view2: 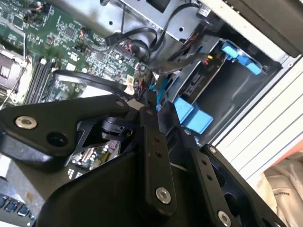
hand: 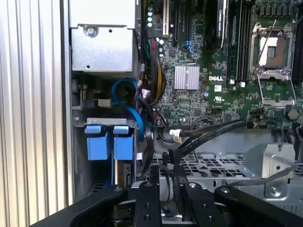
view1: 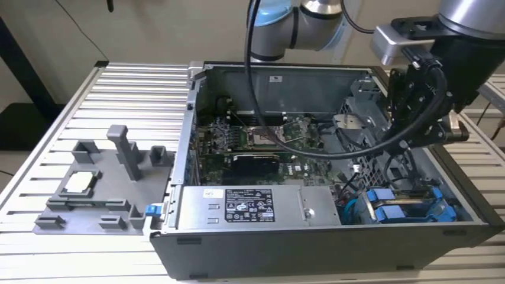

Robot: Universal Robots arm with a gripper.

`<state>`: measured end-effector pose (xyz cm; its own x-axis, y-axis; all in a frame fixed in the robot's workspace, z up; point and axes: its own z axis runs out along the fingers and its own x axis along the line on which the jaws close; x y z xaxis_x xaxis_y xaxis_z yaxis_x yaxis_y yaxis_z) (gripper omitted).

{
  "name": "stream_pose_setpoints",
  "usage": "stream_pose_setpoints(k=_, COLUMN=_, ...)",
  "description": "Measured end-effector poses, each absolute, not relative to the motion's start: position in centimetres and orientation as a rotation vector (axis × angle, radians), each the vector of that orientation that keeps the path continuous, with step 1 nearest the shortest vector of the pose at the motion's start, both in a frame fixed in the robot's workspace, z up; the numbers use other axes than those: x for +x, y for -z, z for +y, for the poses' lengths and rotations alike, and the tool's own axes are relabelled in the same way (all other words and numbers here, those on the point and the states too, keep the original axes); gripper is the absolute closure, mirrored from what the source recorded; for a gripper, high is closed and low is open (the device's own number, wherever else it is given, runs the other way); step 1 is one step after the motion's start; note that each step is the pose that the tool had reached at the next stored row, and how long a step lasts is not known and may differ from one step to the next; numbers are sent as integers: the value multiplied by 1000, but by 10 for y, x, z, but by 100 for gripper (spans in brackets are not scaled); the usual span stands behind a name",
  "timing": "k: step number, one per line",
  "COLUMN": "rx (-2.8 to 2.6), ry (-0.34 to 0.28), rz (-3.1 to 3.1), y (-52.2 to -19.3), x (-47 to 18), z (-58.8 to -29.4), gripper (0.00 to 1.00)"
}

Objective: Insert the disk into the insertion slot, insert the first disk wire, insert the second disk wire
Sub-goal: 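Insert the first disk wire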

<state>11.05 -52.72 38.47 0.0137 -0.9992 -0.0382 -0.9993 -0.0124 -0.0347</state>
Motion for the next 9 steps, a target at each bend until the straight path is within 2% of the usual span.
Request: stream_pose_setpoints(k=9, rx=-2208, ry=16, rz=2151, y=-375, x=93, z=-521, gripper=73)
